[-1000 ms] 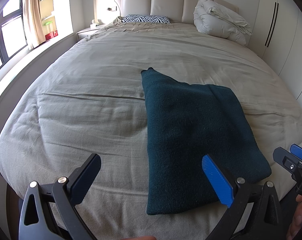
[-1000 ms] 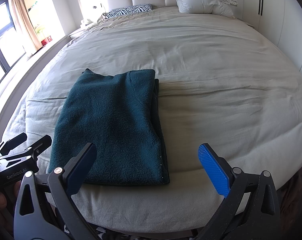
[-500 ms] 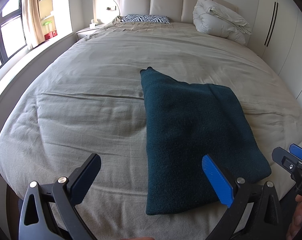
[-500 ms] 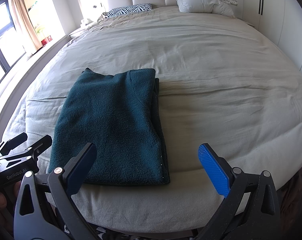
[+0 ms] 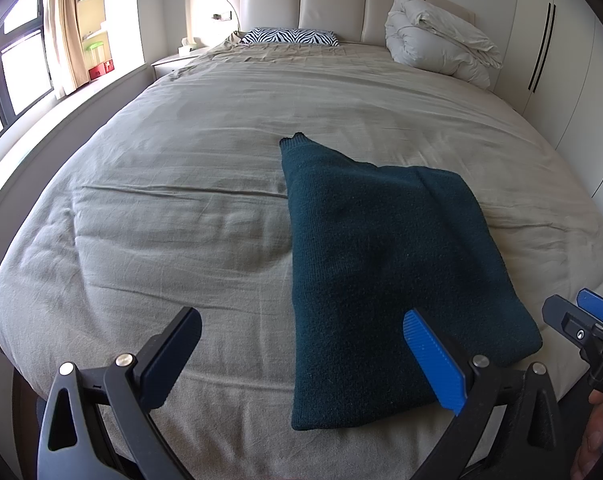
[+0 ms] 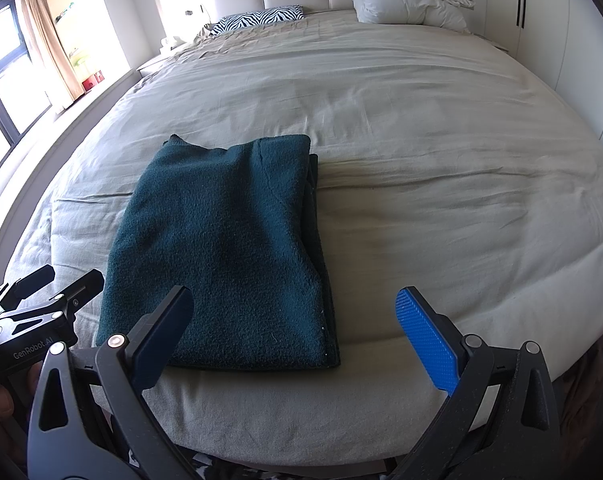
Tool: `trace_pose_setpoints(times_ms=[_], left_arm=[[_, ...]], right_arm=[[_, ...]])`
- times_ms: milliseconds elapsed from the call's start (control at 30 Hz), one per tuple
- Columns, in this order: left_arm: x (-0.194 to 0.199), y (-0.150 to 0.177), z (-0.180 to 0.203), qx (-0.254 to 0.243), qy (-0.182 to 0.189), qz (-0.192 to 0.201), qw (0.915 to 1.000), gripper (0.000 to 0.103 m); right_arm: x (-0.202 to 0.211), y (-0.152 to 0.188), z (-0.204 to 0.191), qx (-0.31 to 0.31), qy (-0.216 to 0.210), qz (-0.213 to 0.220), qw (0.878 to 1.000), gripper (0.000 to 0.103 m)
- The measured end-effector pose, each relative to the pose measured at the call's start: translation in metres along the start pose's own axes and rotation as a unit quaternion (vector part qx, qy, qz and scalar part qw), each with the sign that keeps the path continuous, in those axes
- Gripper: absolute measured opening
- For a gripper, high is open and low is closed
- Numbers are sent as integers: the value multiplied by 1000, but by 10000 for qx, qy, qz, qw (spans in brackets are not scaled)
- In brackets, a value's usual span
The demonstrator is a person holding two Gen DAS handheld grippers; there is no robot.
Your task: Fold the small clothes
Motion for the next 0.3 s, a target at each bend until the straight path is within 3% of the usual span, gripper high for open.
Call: trace_pose_setpoints(times_ms=[300], left_arm=[[-1, -1, -3, 6, 7, 24, 10000, 103]], right_arm=[[0, 0, 2, -9, -6, -20, 10000, 103]])
Point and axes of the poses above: each gripper's, at about its wrist camera, not at the fingertips, and x roughly against the way its jaws point, z to its right, y to its underside, the point moved 10 cm from there along -x, roughly the way its jaws point, and after that the axes turned 9 degrees about -x, right-handed, at the moved point
